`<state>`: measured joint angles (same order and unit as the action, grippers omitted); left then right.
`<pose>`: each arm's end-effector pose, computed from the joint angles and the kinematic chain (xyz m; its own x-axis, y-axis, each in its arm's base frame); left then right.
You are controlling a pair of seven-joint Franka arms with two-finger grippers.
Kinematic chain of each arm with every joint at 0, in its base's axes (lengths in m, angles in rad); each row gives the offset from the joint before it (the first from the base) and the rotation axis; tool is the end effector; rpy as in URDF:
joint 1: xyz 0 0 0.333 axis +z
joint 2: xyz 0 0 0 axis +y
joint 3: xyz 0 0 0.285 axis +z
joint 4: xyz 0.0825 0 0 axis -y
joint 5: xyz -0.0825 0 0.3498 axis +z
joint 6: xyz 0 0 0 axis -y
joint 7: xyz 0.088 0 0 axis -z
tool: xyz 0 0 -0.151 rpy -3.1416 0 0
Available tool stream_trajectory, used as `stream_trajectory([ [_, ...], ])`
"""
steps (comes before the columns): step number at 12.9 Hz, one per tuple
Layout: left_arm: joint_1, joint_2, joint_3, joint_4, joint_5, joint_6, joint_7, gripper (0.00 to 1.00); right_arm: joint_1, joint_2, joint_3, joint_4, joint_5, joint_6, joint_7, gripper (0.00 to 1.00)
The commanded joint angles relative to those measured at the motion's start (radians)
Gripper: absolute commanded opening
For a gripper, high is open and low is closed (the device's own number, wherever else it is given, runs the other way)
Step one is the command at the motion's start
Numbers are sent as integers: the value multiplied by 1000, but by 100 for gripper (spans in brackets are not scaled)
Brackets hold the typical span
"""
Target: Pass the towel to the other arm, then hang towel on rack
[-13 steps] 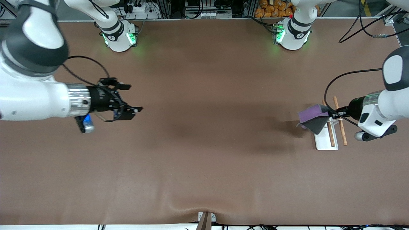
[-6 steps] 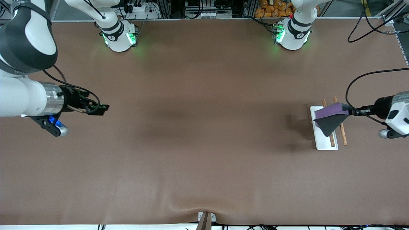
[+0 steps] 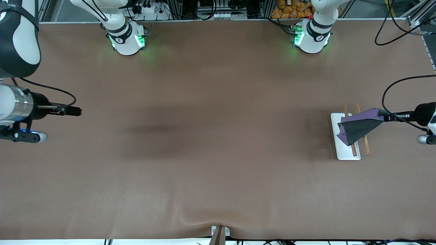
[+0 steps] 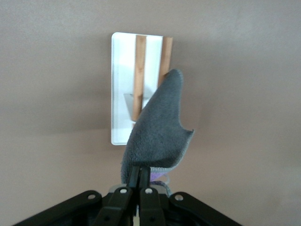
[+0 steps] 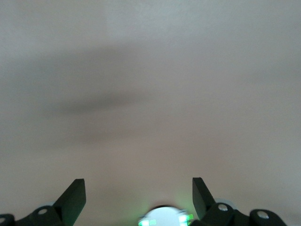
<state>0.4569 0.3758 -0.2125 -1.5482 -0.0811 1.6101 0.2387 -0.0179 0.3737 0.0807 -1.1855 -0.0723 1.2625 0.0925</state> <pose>0.5585 0.1376 0.3592 0.9666 -0.0059 -0.2562 0.0523 -0.9741 0.2200 0.5695 0.0158 0.4853 0.9569 -0.0509 -0.2858 -0.0323 -0.9971 0.0696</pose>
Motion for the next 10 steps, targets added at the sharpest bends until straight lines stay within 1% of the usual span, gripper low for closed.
stream_trajectory([
  [1,45,32,-11,10,17,16,83,0,-22,-48,13,-23,-47,24,-141,100],
  [2,61,43,-11,10,17,25,114,0,-62,-50,21,-35,-35,44,-166,100],
  [3,72,51,-11,10,17,37,141,0,-74,-61,21,-42,-12,49,-174,100],
  [5,89,72,-11,10,17,47,162,0,-86,-116,16,-90,6,57,-174,100],
  [6,94,78,-11,10,17,50,163,13,-86,-165,16,-159,8,95,-174,100],
  [7,101,86,-11,10,15,50,163,30,-88,-224,16,-251,8,163,-171,100],
  [8,105,92,-11,10,15,57,163,48,-86,-280,16,-351,12,240,-160,100],
  [9,106,94,-11,10,15,63,163,79,-85,-335,14,-446,43,308,-155,100],
  [10,109,94,-11,11,15,65,163,100,-86,-382,14,-526,64,367,-155,100],
])
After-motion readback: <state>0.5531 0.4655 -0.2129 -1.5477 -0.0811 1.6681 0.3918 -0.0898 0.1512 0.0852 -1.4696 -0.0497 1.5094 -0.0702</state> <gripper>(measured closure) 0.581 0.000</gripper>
